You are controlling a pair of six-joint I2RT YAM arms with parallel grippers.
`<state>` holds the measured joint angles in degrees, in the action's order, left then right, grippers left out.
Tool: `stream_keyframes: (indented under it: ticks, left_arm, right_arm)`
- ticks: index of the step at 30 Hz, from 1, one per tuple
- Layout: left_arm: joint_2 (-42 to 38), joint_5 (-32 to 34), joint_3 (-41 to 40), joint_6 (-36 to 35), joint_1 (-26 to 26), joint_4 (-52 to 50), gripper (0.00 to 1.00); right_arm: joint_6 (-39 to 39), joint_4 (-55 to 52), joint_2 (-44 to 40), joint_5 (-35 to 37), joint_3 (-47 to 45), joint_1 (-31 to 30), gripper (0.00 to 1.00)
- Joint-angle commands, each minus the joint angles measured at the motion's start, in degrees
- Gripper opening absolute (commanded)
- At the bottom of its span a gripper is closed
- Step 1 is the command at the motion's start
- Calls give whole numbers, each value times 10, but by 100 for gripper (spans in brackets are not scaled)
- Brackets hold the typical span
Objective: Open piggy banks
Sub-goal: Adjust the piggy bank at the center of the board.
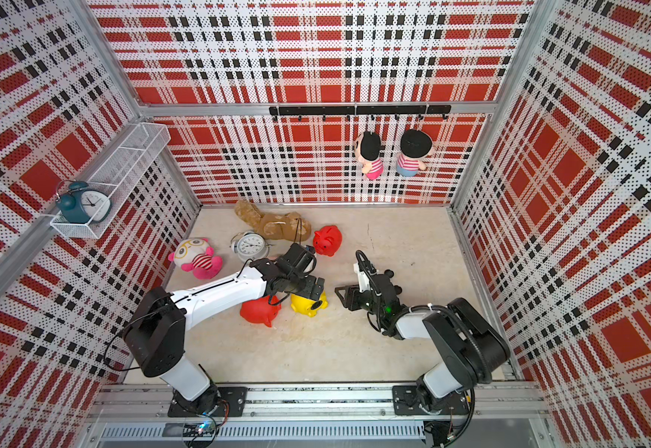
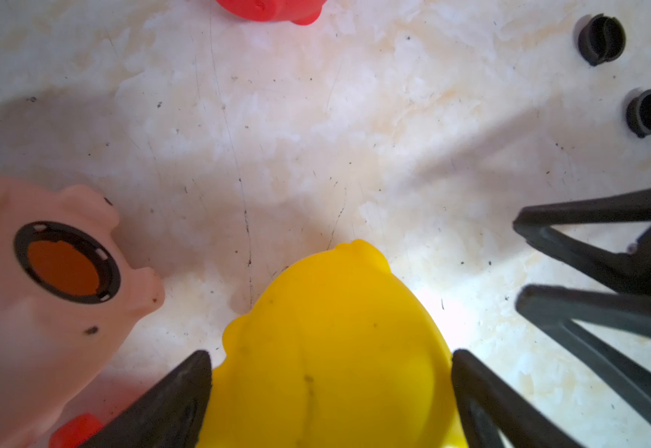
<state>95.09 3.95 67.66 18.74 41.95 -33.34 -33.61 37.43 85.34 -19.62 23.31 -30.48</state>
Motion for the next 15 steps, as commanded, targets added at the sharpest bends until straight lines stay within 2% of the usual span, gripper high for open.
stream_keyframes:
  ticks: [1, 8, 15]
  left_arm:
    - [-13, -12, 15, -20, -6, -12, 98]
    - [-17, -12, 19, -25, -11, -21, 98]
    - [-30, -27, 19, -22, -35, -5, 98]
  right_arm:
    - [14, -51, -40, -12, -16, -26, 50]
    - [-17, -40, -35, 23, -4, -112, 53]
    - [-32, -3, 40, 44, 32, -119, 58]
